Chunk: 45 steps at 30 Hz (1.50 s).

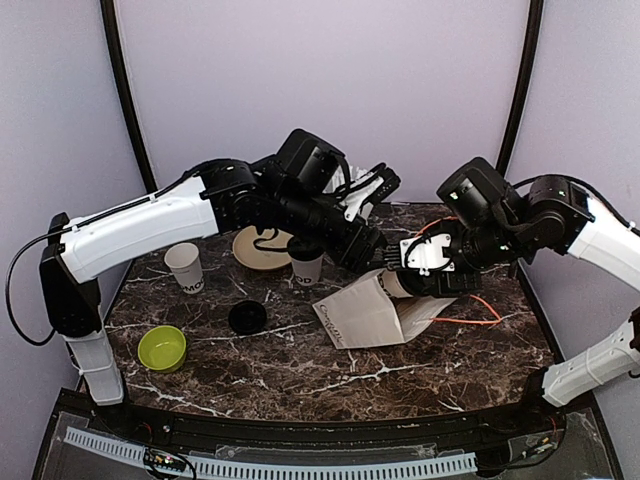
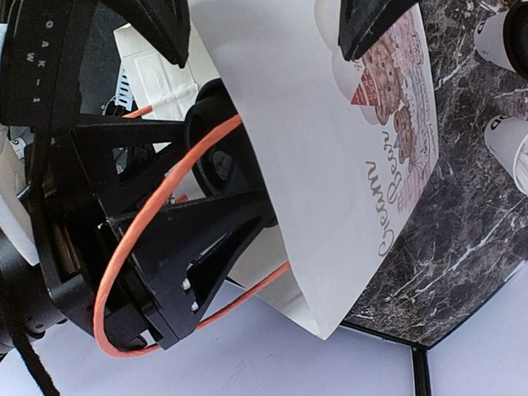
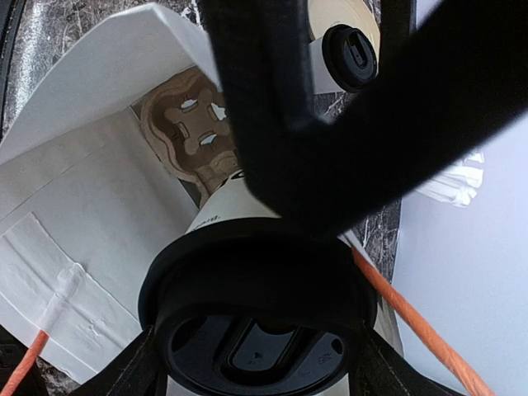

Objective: Pack the takeout coffee

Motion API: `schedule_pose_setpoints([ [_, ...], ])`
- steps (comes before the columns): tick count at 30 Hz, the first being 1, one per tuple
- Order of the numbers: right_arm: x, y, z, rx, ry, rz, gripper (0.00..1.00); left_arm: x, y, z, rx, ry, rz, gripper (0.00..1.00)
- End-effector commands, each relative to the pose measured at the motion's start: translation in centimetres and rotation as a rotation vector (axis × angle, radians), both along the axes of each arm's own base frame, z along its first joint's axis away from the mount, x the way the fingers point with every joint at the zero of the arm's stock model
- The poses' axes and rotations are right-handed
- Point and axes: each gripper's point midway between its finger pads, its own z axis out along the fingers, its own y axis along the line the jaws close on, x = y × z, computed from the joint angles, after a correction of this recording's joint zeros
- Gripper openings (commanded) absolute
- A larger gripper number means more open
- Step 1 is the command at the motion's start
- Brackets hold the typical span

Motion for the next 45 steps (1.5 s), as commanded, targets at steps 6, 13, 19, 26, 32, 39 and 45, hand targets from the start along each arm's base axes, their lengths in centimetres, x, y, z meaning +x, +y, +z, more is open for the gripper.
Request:
schedule_pose_setpoints([
  [6,0.3,0.4,1.3,0.068,-0.01,-0.026,0.5,-2.3,0.5,3.1,-0.093,0.068,-0.043,0.68],
  [13,0.9,0.7,2.0,0.092,0.002,-0.05,0.49,-2.5,0.3,1.7,-0.047,0.079,-0.027,0.67],
  [19,1.3,0.7,2.2,0.103,0.007,-0.073,0.49,-2.6,0.3,1.3,-0.013,0.079,-0.02,0.64],
  [26,1.5,1.0,1.8,0.12,0.022,-0.079,0.49,-2.3,0.4,0.9,-0.001,0.092,0.01,0.66],
  [32,2.0,1.3,1.8,0.126,0.021,-0.094,0.49,-1.5,0.8,-0.4,0.062,0.086,0.052,0.55],
  [39,2.0,1.0,2.0,0.102,0.019,-0.086,0.49,-0.7,2.2,0.5,0.105,0.004,0.079,0.21],
  [45,1.4,0.4,1.5,0.071,0.028,-0.064,0.49,-0.6,2.0,0.2,0.127,0.004,0.058,0.07],
])
